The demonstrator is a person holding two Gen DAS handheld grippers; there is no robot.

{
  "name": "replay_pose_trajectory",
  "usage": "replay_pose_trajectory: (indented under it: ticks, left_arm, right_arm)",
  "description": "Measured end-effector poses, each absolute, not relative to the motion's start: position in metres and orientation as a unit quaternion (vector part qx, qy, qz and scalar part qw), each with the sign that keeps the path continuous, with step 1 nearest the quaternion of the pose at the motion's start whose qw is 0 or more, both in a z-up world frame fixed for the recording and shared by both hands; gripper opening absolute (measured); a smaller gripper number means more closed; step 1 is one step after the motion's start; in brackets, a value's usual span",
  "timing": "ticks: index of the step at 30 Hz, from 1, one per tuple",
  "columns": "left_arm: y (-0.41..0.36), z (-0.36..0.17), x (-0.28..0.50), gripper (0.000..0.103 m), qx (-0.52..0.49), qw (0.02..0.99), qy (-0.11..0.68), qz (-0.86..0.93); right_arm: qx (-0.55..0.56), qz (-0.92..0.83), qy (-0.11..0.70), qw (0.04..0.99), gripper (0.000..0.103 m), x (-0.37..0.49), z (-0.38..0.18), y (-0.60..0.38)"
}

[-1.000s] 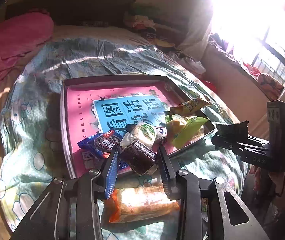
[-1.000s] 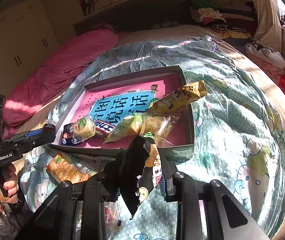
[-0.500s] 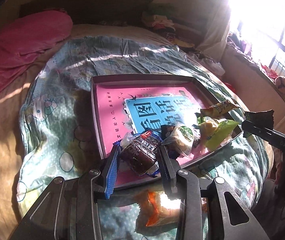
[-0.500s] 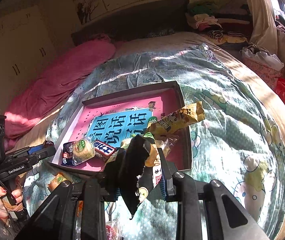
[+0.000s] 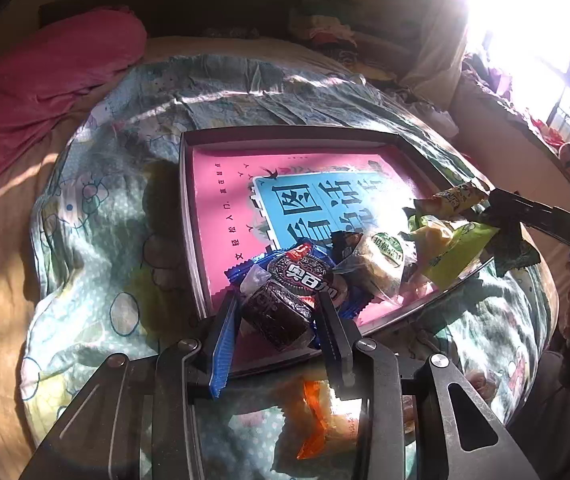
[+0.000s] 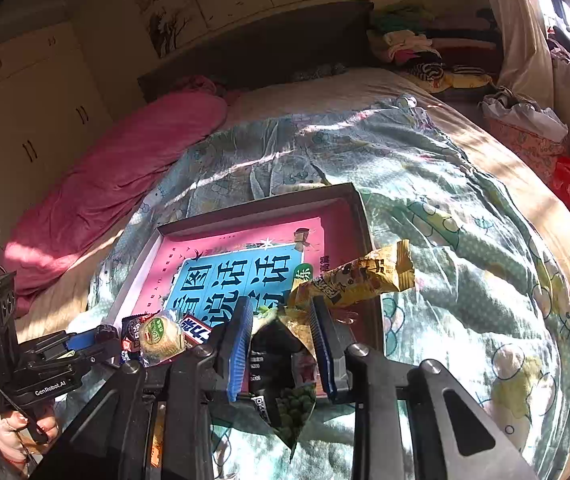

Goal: Organize snacks

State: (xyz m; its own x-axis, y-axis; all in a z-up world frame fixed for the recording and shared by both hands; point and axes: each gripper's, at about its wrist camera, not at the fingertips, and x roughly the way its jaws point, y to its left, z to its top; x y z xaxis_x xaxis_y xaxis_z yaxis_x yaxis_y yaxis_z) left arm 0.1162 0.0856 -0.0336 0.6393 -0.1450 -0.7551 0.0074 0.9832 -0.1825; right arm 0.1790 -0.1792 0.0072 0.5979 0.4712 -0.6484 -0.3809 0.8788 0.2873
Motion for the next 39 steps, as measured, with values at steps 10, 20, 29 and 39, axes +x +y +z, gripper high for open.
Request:
replay_pose_trajectory:
  ticks: [10, 20, 29, 39]
  left_arm:
    - [0.085, -0.036, 0.118, 0.039, -0.087, 0.9, 0.424, -0.043]
    - [0.086, -0.035, 0.12, 0.039, -0.089, 0.9, 0.424, -0.043]
    - [0.082, -0.034, 0.118, 0.039, -0.083, 0.901, 0.422, -0.048]
    - [0.078, -0.034, 0.114, 0.039, -0.082, 0.901, 0.423, -0.052]
  right_arm:
    - [0.049, 0.231, 0.4, 0.885, 0.03, 0.194, -0.01, -0.168]
    - [0.012, 0.278, 0.429, 0.859, 0.059, 0.138, -0.019, -0.194]
    - [0.022, 0.244, 0.468, 0.849, 0.065, 0.111, -0.043, -0.206]
    - [-0.049, 0.242, 0.481, 0.841, 0.07, 0.107, -0.067, -0.179]
